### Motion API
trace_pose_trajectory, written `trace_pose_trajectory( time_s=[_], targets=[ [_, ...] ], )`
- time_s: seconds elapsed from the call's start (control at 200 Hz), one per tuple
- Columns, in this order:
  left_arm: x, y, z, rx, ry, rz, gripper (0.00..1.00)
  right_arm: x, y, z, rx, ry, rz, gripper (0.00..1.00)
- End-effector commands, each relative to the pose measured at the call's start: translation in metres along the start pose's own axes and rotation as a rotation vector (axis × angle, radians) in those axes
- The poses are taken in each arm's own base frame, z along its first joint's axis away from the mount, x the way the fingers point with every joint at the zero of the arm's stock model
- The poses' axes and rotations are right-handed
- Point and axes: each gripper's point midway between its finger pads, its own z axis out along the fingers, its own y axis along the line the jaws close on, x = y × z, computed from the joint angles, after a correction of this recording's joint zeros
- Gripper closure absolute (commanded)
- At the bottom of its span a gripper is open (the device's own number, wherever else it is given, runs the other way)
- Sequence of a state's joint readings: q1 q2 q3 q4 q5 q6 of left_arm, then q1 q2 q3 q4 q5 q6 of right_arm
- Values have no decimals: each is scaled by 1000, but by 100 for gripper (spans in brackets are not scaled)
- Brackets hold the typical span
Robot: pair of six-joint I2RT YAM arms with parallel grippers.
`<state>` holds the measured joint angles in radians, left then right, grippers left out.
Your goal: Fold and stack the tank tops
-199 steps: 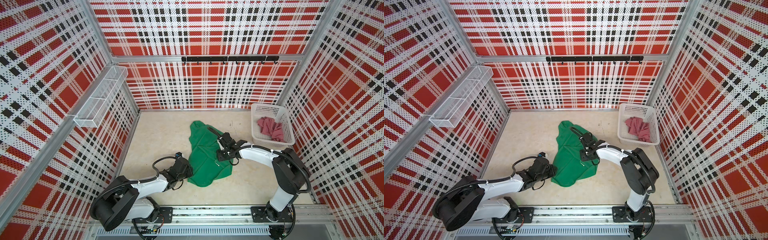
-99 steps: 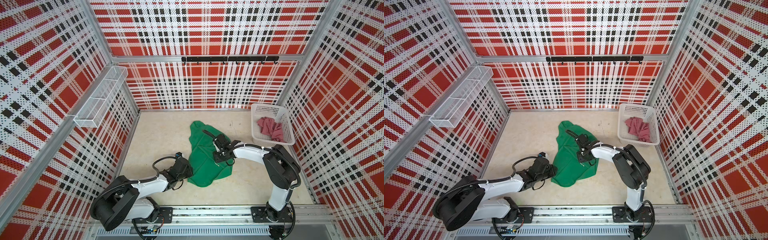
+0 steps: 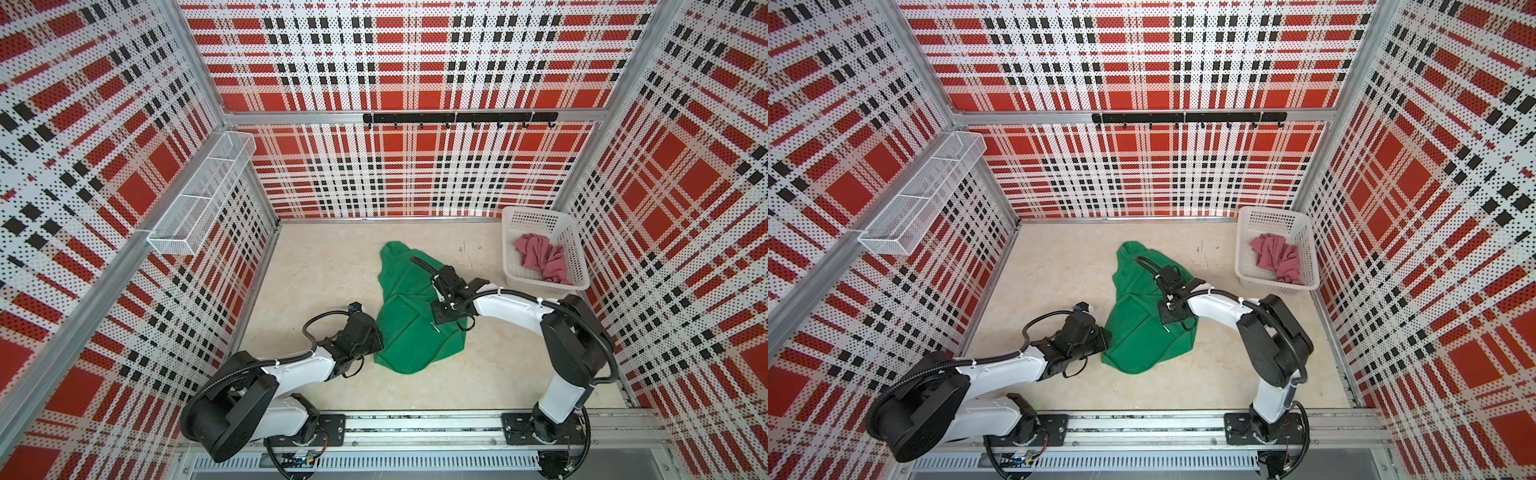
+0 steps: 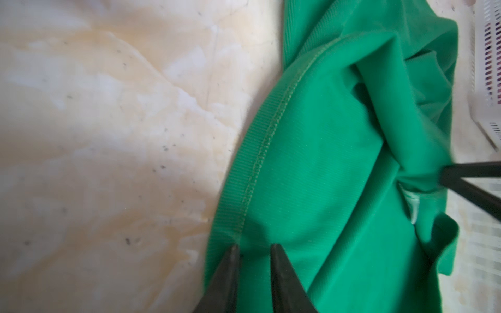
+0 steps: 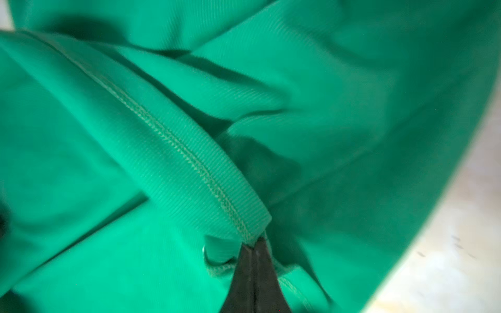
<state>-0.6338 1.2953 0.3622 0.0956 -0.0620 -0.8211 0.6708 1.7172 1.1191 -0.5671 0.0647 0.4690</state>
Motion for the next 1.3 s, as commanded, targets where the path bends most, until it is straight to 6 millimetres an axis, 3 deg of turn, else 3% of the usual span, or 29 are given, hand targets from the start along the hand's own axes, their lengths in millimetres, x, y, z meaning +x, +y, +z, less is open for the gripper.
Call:
trace_pose_trajectory(
  time_s=[0.0, 0.13, 0.271, 0.391, 0.471, 0.606, 0.682, 0.742, 0.792, 0.852, 0.942, 1.037, 1.173, 1.298],
  targets=[
    [-8, 6, -2, -43, -11, 33, 74, 6, -23, -27, 70, -11, 26, 100],
    [-16, 5, -6, -49, -29, 58, 73, 16, -35, -49, 98, -15, 32, 100],
    [-37, -9, -20, -21, -62, 90, 56, 33, -46, -75, 114, -19, 42, 100],
    [-71, -23, -41, 10, -141, 90, 52, 63, -61, -102, 116, -34, 152, 100],
    [-93, -29, -47, 28, -182, 87, 52, 91, -68, -108, 87, -28, 271, 100],
    [-111, -42, -36, 20, -174, 137, 54, 142, -81, -108, 62, -10, 489, 100],
    [-113, -53, -24, 24, -153, 164, 56, 160, -97, -114, 111, -20, 577, 100],
    [-114, -65, -16, 30, -150, 194, 56, 166, -107, -123, 150, -23, 609, 85],
    [-114, -78, -11, 40, -153, 218, 56, 165, -111, -129, 171, -30, 613, 68],
    [-112, -91, -3, 54, -145, 241, 56, 162, -122, -139, 236, -39, 593, 58],
    [-107, -113, 8, 94, -139, 255, 57, 143, -131, -154, 305, -65, 538, 56],
    [-95, -135, 21, 149, -121, 255, 58, 108, -120, -154, 273, -116, 461, 58],
    [-73, -154, 44, 202, -73, 238, 59, 63, -80, -110, 127, -102, 367, 69],
    [-65, -136, 65, 177, -56, 176, 61, 50, -51, -64, 80, -55, 291, 77]
  ],
)
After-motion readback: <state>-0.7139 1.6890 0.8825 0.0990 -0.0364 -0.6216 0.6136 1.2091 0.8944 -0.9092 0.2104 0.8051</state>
